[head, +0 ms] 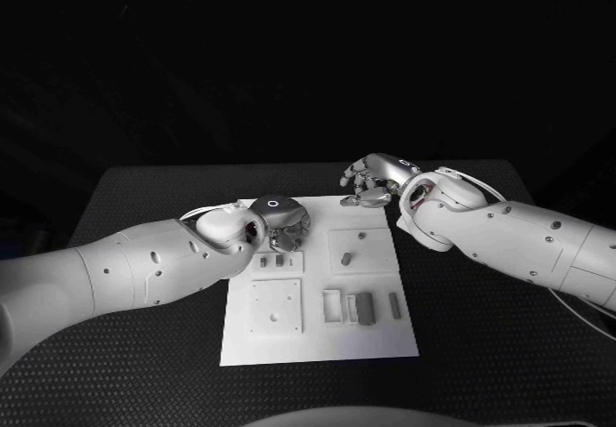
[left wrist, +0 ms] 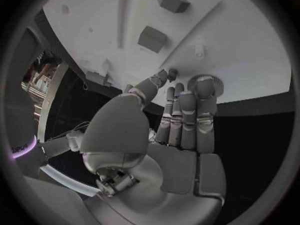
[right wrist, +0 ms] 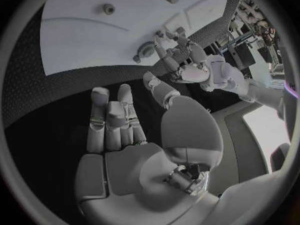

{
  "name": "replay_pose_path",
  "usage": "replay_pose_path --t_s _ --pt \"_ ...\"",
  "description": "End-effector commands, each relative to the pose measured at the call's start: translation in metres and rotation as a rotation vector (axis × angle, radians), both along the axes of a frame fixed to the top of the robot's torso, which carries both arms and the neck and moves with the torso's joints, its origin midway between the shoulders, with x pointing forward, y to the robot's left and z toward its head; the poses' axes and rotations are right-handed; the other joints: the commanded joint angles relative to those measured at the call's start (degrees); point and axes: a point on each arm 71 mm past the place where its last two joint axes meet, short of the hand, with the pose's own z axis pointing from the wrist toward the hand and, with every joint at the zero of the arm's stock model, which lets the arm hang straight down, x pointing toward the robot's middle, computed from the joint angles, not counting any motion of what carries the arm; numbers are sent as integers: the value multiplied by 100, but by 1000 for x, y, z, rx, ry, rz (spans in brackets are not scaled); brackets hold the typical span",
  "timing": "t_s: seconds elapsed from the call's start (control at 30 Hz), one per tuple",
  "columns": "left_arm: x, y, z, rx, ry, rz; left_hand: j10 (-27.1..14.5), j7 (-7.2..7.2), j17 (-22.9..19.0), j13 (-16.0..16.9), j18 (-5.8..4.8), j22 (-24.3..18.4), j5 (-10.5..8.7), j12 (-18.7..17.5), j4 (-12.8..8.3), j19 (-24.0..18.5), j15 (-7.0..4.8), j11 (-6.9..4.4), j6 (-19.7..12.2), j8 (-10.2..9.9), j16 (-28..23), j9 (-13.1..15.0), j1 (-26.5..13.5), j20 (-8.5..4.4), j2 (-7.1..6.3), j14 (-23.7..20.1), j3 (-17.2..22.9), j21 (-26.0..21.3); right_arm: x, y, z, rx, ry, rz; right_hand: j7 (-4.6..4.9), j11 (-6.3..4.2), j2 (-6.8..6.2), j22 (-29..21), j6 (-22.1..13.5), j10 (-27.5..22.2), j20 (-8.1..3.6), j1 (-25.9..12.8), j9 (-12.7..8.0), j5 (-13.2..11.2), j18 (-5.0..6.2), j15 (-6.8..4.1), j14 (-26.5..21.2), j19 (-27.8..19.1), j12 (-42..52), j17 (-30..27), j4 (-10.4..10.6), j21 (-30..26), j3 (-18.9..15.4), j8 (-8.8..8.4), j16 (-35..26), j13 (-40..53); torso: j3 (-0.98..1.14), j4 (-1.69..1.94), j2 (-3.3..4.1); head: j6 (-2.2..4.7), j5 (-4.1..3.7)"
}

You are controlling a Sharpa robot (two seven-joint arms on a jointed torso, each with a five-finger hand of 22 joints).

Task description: Assemble the parts on the task board

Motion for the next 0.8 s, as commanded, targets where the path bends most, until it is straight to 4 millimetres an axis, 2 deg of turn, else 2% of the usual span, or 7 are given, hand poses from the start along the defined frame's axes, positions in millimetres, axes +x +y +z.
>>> replay_pose_path --t_s 0.03,0.8 --pt "0 -1 -1 13 -3 -11 62 3 15 16 626 28 30 -2 6 61 -16 7 42 20 45 -15 16 -7 50 60 46 41 0 0 0 0 -3 5 97 11 27 86 -71 48 -48 -3 6 7 158 12 -3 7 -28 -4 -37 0 7 -23 -33 -10 -1 -4 -2 0 -8" --pt "0 -2 -7 25 9 -10 247 24 62 120 652 140 23 15 23 147 -38 -16 145 60 153 -43 30 -28 117 129 140 130 -1 1 1 1 -3 9 98 11 28 84 -71 55 -48 -6 8 7 158 12 -2 8 -33 -6 -37 -1 5 -23 -34 -21 2 0 -1 -35 -26"
